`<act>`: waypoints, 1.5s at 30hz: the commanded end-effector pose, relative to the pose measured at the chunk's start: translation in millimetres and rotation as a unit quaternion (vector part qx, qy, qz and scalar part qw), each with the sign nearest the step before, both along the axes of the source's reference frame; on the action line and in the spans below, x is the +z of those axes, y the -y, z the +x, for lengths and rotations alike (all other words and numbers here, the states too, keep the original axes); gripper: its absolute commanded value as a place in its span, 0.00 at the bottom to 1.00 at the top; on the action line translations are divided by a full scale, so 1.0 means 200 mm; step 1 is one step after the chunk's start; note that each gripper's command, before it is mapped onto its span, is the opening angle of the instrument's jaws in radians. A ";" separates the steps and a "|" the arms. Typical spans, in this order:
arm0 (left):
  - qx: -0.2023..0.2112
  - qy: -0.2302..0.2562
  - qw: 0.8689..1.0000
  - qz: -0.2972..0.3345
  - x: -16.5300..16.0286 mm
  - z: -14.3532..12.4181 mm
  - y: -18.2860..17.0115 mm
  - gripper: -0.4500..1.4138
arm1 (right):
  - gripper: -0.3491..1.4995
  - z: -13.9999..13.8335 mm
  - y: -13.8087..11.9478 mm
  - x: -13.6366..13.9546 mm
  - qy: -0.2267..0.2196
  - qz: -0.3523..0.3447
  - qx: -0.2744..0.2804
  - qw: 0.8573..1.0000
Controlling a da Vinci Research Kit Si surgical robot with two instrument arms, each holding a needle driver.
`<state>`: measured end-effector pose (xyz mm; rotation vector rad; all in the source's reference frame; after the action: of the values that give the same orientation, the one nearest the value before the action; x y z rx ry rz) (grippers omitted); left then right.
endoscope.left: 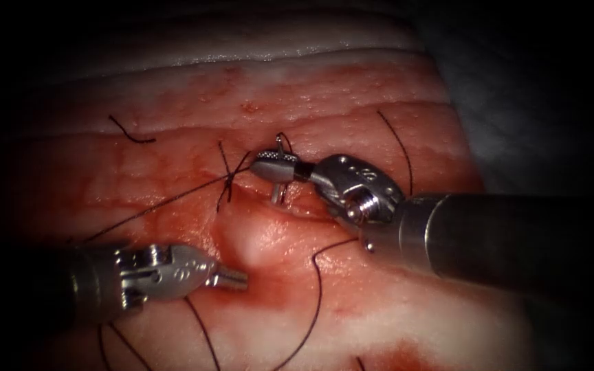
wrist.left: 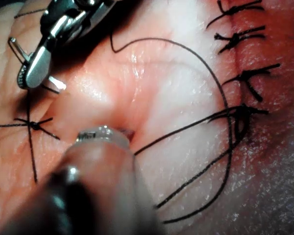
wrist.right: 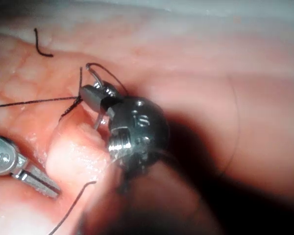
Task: Wound Closure
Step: Using the right needle driver, throw the needle through the bottom of the incision.
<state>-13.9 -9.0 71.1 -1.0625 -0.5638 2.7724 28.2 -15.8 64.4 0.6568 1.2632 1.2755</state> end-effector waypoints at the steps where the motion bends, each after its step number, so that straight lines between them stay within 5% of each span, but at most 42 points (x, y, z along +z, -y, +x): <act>1: 0.000 0.000 1.000 0.000 0.004 -0.003 0.000 0.09 | 0.00 0.004 -0.002 0.001 -0.005 0.006 0.003 1.000; 12: -0.002 -0.001 1.000 0.000 0.004 -0.005 -0.002 0.08 | 0.00 0.006 0.005 0.000 -0.030 0.085 0.019 0.996; 23: -0.005 0.001 1.000 0.000 0.005 -0.007 -0.004 0.10 | 0.00 0.016 0.019 -0.010 -0.129 0.221 0.005 0.967; 34: -0.011 0.008 1.000 -0.001 0.004 -0.006 -0.006 0.10 | 0.00 0.023 0.024 -0.014 -0.152 0.239 0.020 0.959; 36: -0.019 0.014 1.000 0.000 0.002 -0.005 -0.006 0.10 | 0.44 0.021 0.019 -0.014 -0.142 0.199 0.041 0.969; 37: -0.016 0.021 1.000 -0.006 0.001 -0.004 -0.007 0.10 | 0.54 0.020 0.017 -0.013 -0.133 0.181 0.046 0.973; 40: -0.019 0.053 0.998 -0.034 -0.003 -0.002 -0.011 0.18 | 0.62 0.014 0.011 -0.009 -0.113 0.155 0.064 0.979; 45: -0.021 0.108 0.991 -0.082 -0.009 0.003 -0.020 0.12 | 0.74 -0.002 0.001 0.003 -0.073 0.143 0.064 0.985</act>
<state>-12.6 -4.7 68.7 -1.4385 -0.3213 2.7205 27.5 -16.4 64.2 0.8980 1.2592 1.5601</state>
